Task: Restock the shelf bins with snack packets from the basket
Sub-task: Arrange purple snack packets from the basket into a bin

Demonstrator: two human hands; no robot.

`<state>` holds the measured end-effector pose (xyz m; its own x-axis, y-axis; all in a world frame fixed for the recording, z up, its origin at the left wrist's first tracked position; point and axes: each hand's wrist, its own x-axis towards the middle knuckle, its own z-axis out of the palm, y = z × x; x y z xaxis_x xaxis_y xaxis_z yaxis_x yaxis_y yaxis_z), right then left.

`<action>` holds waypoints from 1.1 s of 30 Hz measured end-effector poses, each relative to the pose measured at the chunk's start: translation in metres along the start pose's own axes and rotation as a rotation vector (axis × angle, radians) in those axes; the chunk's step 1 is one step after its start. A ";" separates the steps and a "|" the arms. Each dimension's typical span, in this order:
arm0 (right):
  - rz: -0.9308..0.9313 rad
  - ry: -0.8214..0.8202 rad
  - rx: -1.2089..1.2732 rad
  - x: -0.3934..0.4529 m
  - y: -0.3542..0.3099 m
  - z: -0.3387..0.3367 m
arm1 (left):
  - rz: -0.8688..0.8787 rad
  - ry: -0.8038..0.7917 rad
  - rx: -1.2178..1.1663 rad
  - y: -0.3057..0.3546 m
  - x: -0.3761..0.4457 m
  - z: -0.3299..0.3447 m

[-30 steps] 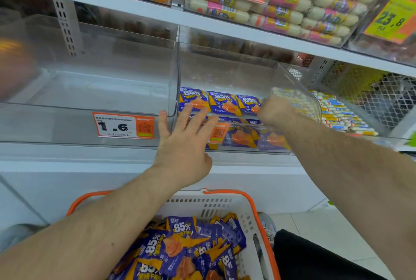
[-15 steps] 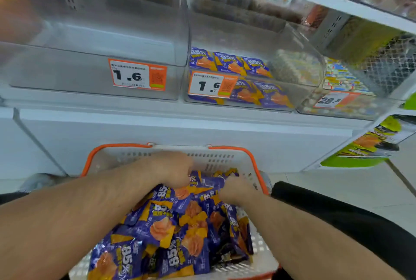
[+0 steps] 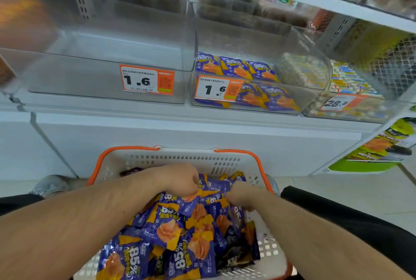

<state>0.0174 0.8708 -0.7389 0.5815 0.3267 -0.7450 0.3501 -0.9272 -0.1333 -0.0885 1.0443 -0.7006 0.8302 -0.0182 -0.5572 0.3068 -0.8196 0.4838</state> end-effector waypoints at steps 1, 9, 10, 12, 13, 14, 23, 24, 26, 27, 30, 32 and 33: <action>-0.051 0.000 0.112 -0.007 -0.008 -0.010 | 0.002 0.002 -0.092 0.003 -0.001 0.000; -0.296 0.096 0.916 -0.062 -0.066 -0.042 | 0.034 0.037 -0.965 0.028 -0.014 -0.004; -0.291 0.155 0.913 -0.065 -0.068 -0.043 | 0.032 0.090 -0.998 0.025 -0.013 -0.006; -0.273 0.312 0.918 -0.070 -0.069 -0.046 | 0.079 0.153 -1.086 0.017 -0.013 -0.011; -0.254 0.404 0.905 -0.074 -0.068 -0.047 | 0.101 0.177 -1.147 0.016 -0.015 -0.014; -0.239 0.485 0.878 -0.075 -0.066 -0.048 | 0.126 0.195 -1.196 0.017 -0.017 -0.017; -0.342 0.701 0.778 -0.110 -0.074 -0.066 | 0.440 0.202 -1.156 0.053 -0.038 -0.047; -0.361 0.711 0.781 -0.115 -0.074 -0.072 | 0.459 0.221 -1.110 0.054 -0.041 -0.054; -0.413 0.701 0.816 -0.127 -0.075 -0.088 | 0.530 0.237 -0.998 0.060 -0.050 -0.071; -0.434 0.710 0.826 -0.134 -0.076 -0.098 | 0.589 0.233 -0.965 0.063 -0.055 -0.082; -0.491 0.830 0.846 -0.139 -0.080 -0.145 | 0.812 0.391 -0.815 0.064 -0.060 -0.111; -0.484 0.864 0.823 -0.137 -0.086 -0.183 | 0.757 0.874 -0.443 0.056 -0.051 -0.132; -0.460 0.853 0.778 -0.134 -0.090 -0.202 | 0.680 1.099 -0.250 0.048 -0.042 -0.142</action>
<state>0.0562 0.9479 -0.4948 0.9137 0.3945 0.0974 0.2889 -0.4621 -0.8385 -0.0429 1.0869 -0.5585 0.7586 0.1876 0.6240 -0.3408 -0.7020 0.6254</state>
